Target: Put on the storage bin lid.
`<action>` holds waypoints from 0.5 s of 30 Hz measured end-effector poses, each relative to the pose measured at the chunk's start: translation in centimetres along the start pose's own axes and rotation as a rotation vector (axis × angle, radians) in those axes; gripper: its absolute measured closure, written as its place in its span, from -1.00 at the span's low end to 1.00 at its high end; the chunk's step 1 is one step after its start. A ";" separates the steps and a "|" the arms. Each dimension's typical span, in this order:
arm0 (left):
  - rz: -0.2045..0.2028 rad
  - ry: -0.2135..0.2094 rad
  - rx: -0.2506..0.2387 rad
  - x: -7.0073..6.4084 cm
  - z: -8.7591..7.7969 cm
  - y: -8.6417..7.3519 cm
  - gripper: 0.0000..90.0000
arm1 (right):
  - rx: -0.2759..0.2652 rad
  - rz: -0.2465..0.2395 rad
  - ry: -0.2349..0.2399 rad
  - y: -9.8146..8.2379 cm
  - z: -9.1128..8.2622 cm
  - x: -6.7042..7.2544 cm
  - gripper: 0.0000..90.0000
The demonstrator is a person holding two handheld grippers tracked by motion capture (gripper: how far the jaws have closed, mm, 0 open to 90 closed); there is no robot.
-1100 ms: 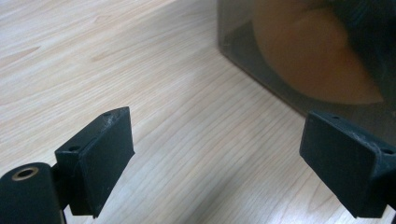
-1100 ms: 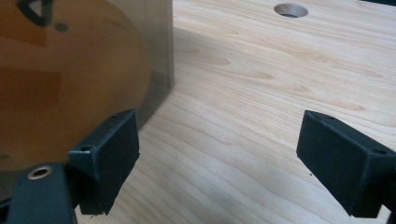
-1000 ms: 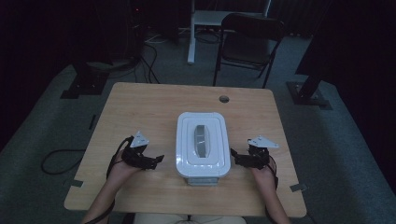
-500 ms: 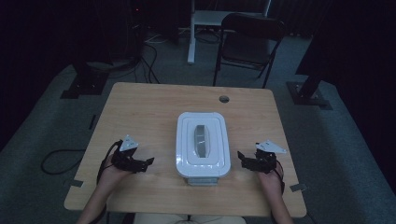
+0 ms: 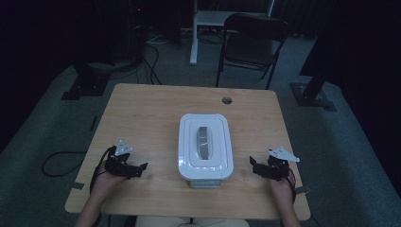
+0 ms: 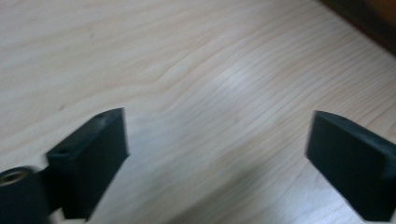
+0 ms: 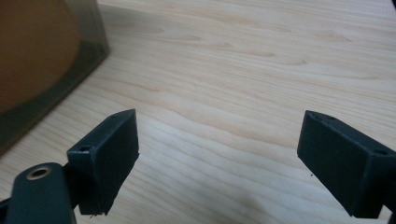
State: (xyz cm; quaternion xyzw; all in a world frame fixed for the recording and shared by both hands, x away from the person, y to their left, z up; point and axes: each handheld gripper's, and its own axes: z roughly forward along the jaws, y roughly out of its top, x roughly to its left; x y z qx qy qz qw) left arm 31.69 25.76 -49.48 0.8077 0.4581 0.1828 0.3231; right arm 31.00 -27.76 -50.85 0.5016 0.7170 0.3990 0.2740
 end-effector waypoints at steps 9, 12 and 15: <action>-0.084 0.074 -0.010 1.7 -1.1 -2.0 -0.99 | 0.015 0.034 -0.043 -1.1 -0.9 -0.8 -0.73; -0.093 0.129 -0.007 2.0 -1.3 -2.6 -0.99 | 0.023 0.044 -0.073 -1.4 -1.2 -1.0 -0.73; -0.108 0.179 -0.002 2.3 -1.5 -3.0 -0.99 | 0.041 0.056 -0.086 -1.8 -1.3 -1.4 -0.72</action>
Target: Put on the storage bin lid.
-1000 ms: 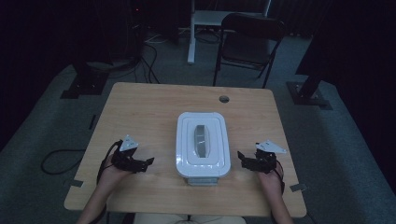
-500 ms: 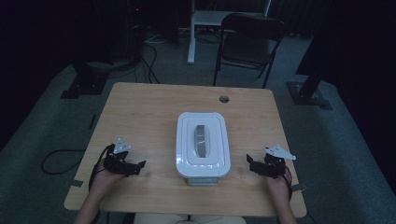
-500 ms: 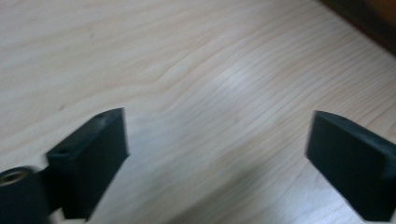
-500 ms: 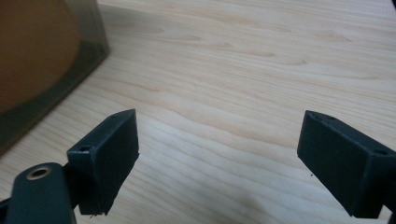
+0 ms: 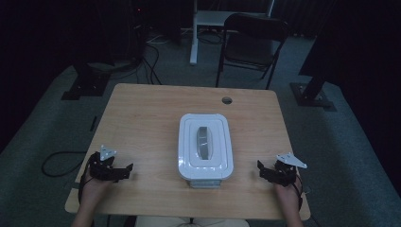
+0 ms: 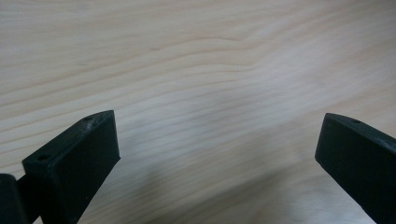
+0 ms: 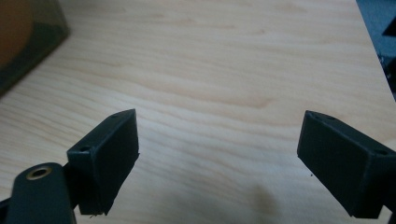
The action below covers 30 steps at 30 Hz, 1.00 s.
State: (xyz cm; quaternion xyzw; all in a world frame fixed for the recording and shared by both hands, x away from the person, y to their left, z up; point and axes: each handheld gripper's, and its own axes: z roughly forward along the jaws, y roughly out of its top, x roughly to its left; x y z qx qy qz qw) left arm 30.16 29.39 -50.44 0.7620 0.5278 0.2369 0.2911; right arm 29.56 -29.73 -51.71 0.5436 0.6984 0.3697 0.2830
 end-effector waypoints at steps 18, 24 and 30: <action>-0.130 0.096 0.074 3.3 1.3 -0.9 -0.99 | 0.063 0.063 -0.111 -0.4 0.5 -1.8 -0.72; -0.149 0.087 0.072 3.9 1.4 -0.9 -0.99 | 0.100 0.095 -0.124 -0.3 1.0 -2.3 -0.72; -0.153 0.084 0.046 4.2 1.7 -1.0 -0.99 | 0.161 0.129 -0.149 0.1 2.0 -2.8 -0.74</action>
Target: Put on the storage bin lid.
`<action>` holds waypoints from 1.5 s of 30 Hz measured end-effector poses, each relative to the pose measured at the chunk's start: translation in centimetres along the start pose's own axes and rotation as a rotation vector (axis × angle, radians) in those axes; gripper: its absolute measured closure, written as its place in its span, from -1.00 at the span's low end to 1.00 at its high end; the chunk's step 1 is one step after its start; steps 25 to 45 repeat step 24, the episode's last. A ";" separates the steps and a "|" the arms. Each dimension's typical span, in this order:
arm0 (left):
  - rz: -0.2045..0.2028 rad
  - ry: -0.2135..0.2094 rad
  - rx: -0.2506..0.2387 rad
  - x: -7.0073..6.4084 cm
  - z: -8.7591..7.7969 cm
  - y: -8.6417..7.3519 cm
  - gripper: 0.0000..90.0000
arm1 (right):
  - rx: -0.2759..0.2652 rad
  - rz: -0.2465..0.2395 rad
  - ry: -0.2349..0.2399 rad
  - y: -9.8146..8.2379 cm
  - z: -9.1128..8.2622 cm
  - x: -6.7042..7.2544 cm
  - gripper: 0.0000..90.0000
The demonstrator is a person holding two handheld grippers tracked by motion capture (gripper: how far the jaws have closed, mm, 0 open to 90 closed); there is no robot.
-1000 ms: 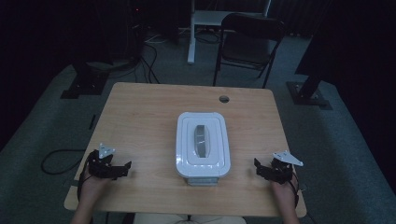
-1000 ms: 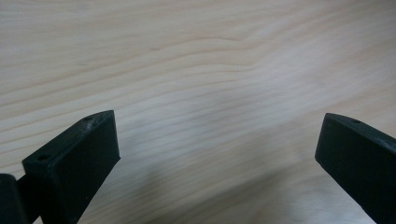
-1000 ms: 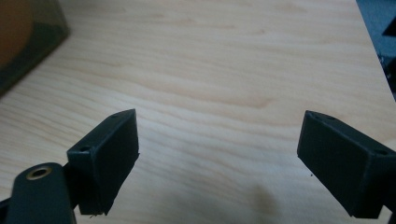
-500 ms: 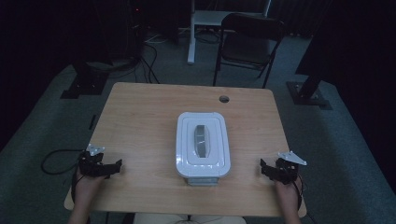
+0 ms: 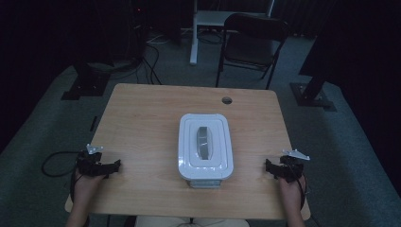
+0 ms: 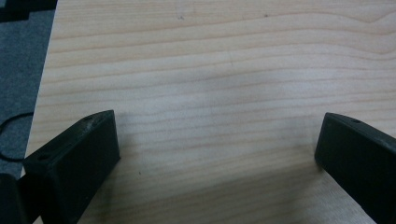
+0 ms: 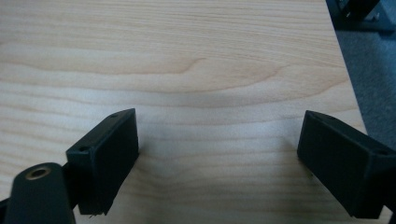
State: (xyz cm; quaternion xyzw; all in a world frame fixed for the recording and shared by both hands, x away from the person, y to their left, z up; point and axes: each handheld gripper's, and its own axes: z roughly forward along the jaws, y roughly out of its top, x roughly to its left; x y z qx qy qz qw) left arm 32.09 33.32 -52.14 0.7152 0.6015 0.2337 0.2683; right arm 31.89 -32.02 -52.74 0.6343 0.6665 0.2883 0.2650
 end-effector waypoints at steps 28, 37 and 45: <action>-0.029 0.025 -0.027 0.1 0.1 -0.3 -0.99 | -0.001 0.021 -0.019 0.2 0.2 -0.1 -0.73; -0.029 0.025 -0.027 0.1 0.1 -0.3 -0.99 | -0.001 0.021 -0.019 0.2 0.2 -0.1 -0.73; -0.029 0.025 -0.027 0.1 0.1 -0.3 -0.99 | -0.001 0.021 -0.019 0.2 0.2 -0.1 -0.73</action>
